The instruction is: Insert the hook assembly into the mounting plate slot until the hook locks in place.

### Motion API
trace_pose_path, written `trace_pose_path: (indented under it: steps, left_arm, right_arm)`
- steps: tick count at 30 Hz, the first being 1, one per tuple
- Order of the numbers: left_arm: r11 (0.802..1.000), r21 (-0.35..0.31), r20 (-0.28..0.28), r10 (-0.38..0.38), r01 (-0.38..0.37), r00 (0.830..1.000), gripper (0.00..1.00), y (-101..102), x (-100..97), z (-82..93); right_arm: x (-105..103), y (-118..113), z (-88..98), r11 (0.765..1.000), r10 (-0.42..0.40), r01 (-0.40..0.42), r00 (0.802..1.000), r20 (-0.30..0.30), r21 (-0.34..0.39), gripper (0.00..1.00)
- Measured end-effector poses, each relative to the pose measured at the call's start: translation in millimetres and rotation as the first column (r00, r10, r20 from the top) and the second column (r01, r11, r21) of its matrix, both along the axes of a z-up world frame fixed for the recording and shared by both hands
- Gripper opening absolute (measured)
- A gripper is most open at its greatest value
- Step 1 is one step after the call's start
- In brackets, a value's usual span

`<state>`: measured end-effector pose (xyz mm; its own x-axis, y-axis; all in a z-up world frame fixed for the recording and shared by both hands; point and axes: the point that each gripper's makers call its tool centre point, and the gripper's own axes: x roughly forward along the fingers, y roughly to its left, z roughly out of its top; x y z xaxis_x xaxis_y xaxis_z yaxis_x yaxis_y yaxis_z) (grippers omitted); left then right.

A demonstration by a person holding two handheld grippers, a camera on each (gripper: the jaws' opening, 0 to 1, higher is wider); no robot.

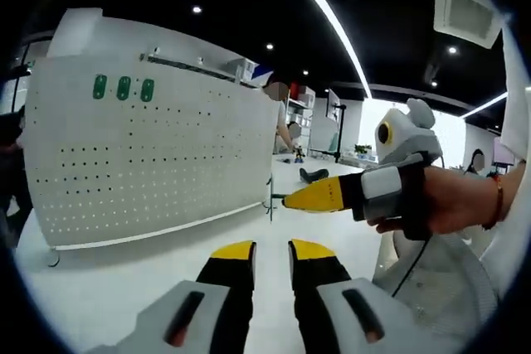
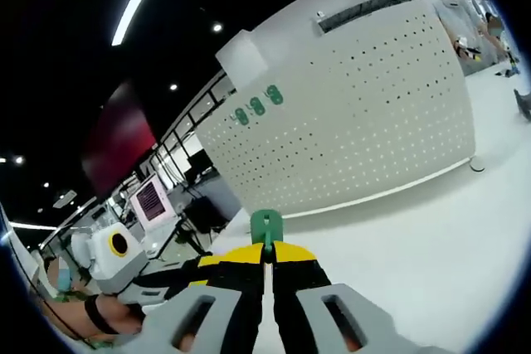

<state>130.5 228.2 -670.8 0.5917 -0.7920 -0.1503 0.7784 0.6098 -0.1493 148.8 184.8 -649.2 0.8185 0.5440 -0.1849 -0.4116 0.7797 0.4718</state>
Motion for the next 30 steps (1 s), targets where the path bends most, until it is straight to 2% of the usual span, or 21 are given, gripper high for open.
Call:
trace_pose_path:
  steps: [8,13,24,30]
  left_arm:
    - [0.999,0.009,0.010,0.040,-0.040,0.999,0.23,18,-7.0,6.1]
    - [0.999,0.007,0.014,0.053,-0.053,0.999,0.27,28,-12.1,11.6]
    - [0.998,0.021,0.044,0.052,-0.053,0.998,0.37,37,-24.6,24.8]
    - [0.996,0.035,0.050,0.084,-0.086,0.995,0.44,44,-27.1,27.8]
  right_arm:
    - [7,1,14.4,1.000,-0.007,0.008,1.000,0.029,-0.018,0.01]
    - [10,3,25.9,0.998,-0.010,0.014,0.998,0.069,-0.053,0.01]
    - [19,-5,41.9,0.991,-0.030,0.044,0.993,0.110,-0.127,0.01]
    - [31,-9,52.4,0.986,-0.047,0.068,0.990,0.134,-0.151,0.01]
